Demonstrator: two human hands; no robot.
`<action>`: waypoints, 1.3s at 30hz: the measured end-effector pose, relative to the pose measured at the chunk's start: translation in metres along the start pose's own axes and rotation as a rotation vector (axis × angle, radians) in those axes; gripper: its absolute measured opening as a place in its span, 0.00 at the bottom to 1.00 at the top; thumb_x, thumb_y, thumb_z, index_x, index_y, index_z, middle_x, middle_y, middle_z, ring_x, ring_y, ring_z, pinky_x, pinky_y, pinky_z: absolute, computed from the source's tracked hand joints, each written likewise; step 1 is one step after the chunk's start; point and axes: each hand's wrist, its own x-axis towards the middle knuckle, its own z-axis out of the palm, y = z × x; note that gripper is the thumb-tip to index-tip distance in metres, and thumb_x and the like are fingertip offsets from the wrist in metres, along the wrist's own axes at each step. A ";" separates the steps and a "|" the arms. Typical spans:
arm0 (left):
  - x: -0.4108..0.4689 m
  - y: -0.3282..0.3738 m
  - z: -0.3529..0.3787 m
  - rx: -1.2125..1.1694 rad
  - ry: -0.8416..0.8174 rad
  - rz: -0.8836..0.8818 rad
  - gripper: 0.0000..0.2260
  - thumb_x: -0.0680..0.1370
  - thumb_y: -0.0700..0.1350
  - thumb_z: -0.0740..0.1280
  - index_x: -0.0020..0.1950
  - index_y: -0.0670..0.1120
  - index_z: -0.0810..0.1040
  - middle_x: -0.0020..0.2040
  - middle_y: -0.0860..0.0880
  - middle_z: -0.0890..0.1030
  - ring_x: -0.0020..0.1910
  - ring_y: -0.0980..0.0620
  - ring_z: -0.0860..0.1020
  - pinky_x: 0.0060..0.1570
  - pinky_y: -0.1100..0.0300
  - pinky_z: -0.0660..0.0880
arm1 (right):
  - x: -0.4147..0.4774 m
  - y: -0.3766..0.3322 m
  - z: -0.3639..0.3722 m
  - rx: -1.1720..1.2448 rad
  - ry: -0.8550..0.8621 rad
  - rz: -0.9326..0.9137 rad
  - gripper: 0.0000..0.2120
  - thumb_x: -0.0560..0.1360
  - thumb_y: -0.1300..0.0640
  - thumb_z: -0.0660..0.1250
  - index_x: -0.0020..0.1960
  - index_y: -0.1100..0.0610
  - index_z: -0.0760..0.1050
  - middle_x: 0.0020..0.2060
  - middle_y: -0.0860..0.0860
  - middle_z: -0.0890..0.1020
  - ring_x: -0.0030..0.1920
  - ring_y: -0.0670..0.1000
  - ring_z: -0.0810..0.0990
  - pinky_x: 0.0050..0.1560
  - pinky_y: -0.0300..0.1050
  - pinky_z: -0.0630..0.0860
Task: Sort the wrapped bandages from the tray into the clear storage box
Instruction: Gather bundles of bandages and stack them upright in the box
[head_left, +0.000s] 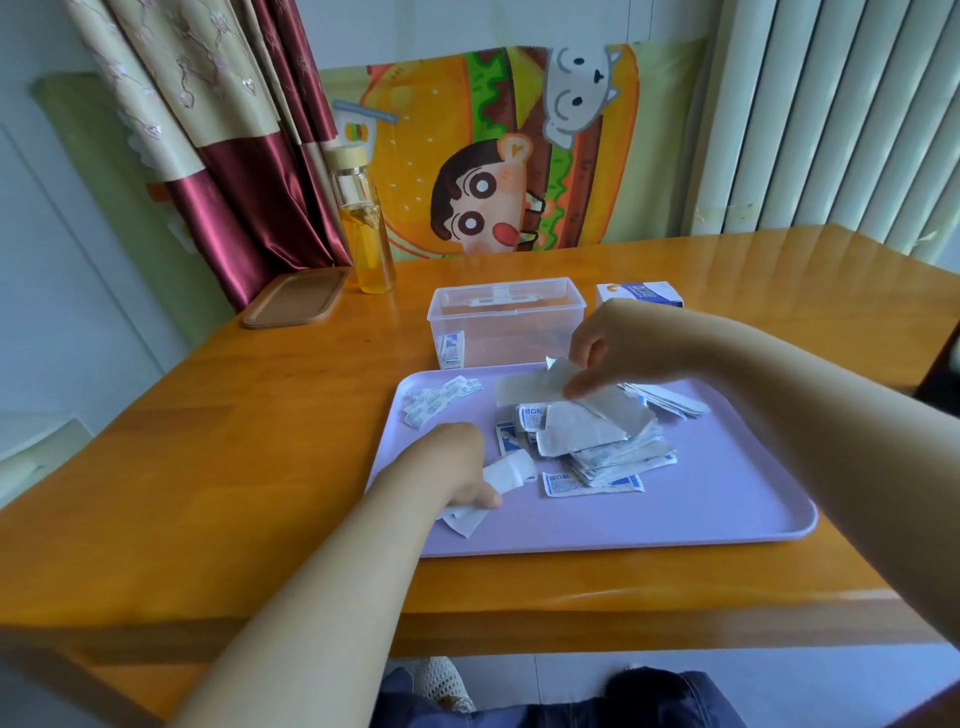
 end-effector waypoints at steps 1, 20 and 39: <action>0.000 0.002 -0.002 0.019 -0.015 0.000 0.19 0.73 0.51 0.71 0.60 0.44 0.75 0.53 0.47 0.78 0.52 0.47 0.77 0.48 0.57 0.73 | 0.001 0.001 0.004 0.021 0.023 0.001 0.10 0.68 0.48 0.74 0.39 0.49 0.73 0.33 0.41 0.76 0.34 0.44 0.75 0.33 0.35 0.67; -0.014 -0.052 0.014 0.108 0.500 0.455 0.16 0.73 0.55 0.70 0.57 0.52 0.74 0.56 0.55 0.70 0.59 0.54 0.69 0.55 0.63 0.63 | 0.023 -0.029 0.084 0.191 0.142 0.004 0.17 0.68 0.46 0.72 0.29 0.50 0.68 0.26 0.45 0.71 0.30 0.46 0.69 0.30 0.41 0.64; -0.005 -0.051 0.008 -0.038 0.328 0.407 0.28 0.75 0.51 0.69 0.73 0.58 0.62 0.69 0.60 0.68 0.68 0.58 0.65 0.66 0.60 0.64 | 0.009 -0.036 0.082 0.208 -0.236 0.005 0.20 0.75 0.44 0.63 0.40 0.60 0.80 0.35 0.54 0.81 0.30 0.47 0.72 0.34 0.36 0.67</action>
